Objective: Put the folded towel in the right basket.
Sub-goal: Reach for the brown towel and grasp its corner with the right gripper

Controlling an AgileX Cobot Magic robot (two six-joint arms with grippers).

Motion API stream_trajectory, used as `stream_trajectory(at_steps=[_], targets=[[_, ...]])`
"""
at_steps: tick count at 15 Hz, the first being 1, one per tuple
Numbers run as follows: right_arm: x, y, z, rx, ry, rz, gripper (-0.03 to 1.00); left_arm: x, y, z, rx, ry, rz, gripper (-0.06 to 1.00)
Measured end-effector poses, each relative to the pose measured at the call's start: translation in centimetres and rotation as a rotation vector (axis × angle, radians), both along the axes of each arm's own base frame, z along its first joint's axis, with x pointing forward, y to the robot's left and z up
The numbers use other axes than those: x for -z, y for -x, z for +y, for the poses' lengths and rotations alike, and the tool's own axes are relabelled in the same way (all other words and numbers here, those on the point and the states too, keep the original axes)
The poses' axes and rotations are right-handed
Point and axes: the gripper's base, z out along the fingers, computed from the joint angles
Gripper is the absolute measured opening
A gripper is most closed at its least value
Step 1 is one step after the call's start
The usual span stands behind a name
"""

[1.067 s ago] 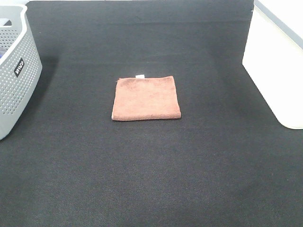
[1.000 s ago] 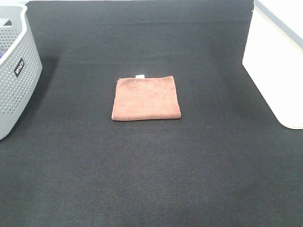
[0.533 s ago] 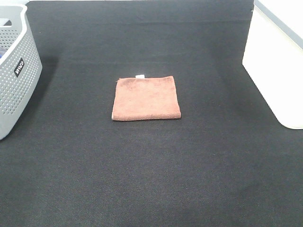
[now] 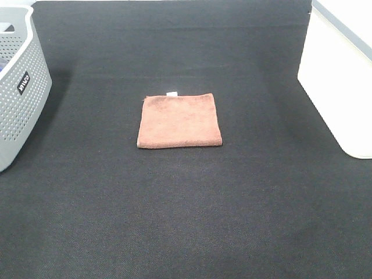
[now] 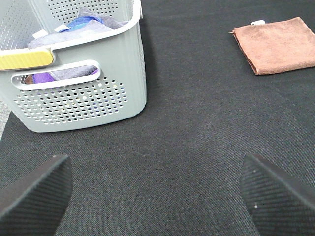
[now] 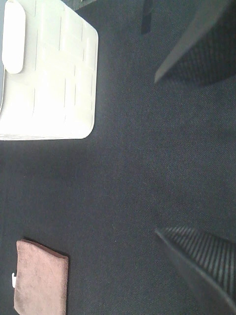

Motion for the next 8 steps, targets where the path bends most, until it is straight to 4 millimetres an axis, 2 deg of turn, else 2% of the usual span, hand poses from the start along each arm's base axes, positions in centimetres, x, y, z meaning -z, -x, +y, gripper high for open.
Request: stream_trajectory(at_steps=[8], targets=[[0.00, 0.00, 0.00, 0.000, 0.000, 0.000, 0.73, 0.00, 0.00, 0.00, 0.000, 0.000, 0.000, 0.88]])
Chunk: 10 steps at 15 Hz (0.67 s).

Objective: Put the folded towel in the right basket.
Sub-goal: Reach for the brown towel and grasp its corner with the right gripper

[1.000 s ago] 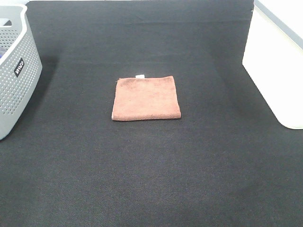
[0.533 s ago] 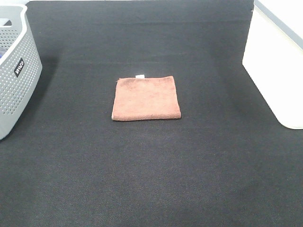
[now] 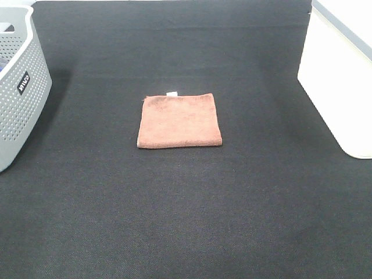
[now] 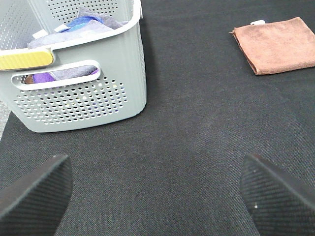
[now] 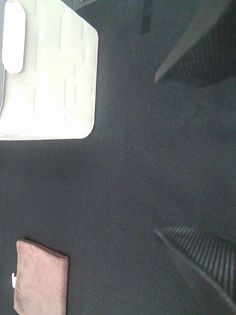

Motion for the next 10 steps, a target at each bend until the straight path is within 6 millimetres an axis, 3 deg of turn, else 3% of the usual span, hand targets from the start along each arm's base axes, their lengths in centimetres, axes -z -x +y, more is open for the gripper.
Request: stream_trajectory(at_steps=[10], targets=[[0.00, 0.00, 0.00, 0.000, 0.000, 0.000, 0.73, 0.00, 0.00, 0.00, 0.000, 0.000, 0.000, 0.88]])
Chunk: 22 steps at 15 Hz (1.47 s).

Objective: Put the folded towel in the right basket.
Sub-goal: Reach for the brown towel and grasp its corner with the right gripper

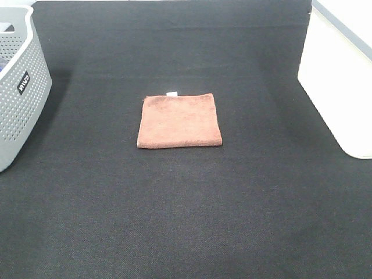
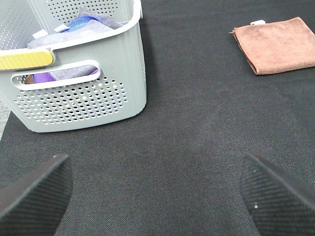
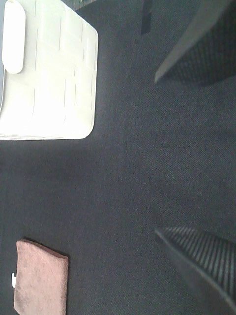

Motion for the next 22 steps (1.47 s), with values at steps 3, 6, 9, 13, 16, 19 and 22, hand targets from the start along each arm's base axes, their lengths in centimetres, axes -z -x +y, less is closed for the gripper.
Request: stream_trajectory(at_steps=[3, 6, 9, 13, 16, 19, 22], targets=[[0.00, 0.00, 0.00, 0.000, 0.000, 0.000, 0.73, 0.00, 0.00, 0.00, 0.000, 0.000, 0.000, 0.88], [0.00, 0.00, 0.00, 0.000, 0.000, 0.000, 0.73, 0.00, 0.00, 0.00, 0.000, 0.000, 0.000, 0.88], [0.00, 0.00, 0.00, 0.000, 0.000, 0.000, 0.73, 0.00, 0.00, 0.00, 0.000, 0.000, 0.000, 0.88], [0.00, 0.00, 0.00, 0.000, 0.000, 0.000, 0.73, 0.00, 0.00, 0.00, 0.000, 0.000, 0.000, 0.88], [0.00, 0.00, 0.00, 0.000, 0.000, 0.000, 0.73, 0.00, 0.00, 0.00, 0.000, 0.000, 0.000, 0.88], [0.00, 0.00, 0.00, 0.000, 0.000, 0.000, 0.73, 0.00, 0.00, 0.00, 0.000, 0.000, 0.000, 0.88], [0.00, 0.00, 0.00, 0.000, 0.000, 0.000, 0.73, 0.00, 0.00, 0.00, 0.000, 0.000, 0.000, 0.88]])
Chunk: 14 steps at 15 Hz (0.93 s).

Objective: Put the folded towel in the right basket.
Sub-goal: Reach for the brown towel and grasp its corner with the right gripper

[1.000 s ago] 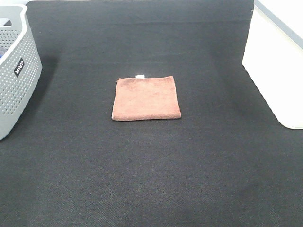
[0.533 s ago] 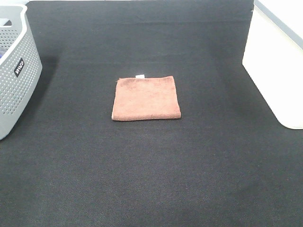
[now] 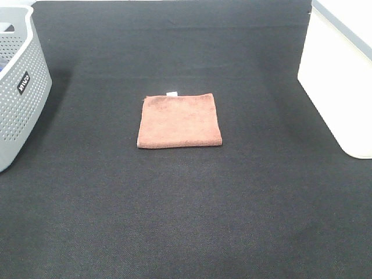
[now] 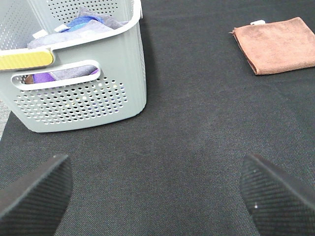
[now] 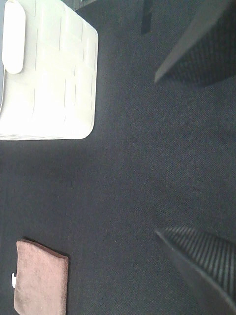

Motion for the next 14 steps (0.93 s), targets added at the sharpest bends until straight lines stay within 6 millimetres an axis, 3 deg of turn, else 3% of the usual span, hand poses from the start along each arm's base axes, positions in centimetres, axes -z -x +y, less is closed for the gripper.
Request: stream_trajectory(at_steps=[8, 11, 14], targets=[[0.0, -0.1, 0.0, 0.001, 0.001, 0.002, 0.73, 0.0, 0.0, 0.0, 0.000, 0.000, 0.000, 0.88], [-1.1, -0.6, 0.0, 0.002, -0.001, -0.024, 0.73, 0.0, 0.0, 0.0, 0.000, 0.000, 0.000, 0.88], [-3.9, -3.8, 0.2, -0.001, -0.019, -0.050, 0.73, 0.0, 0.0, 0.0, 0.000, 0.000, 0.000, 0.88]])
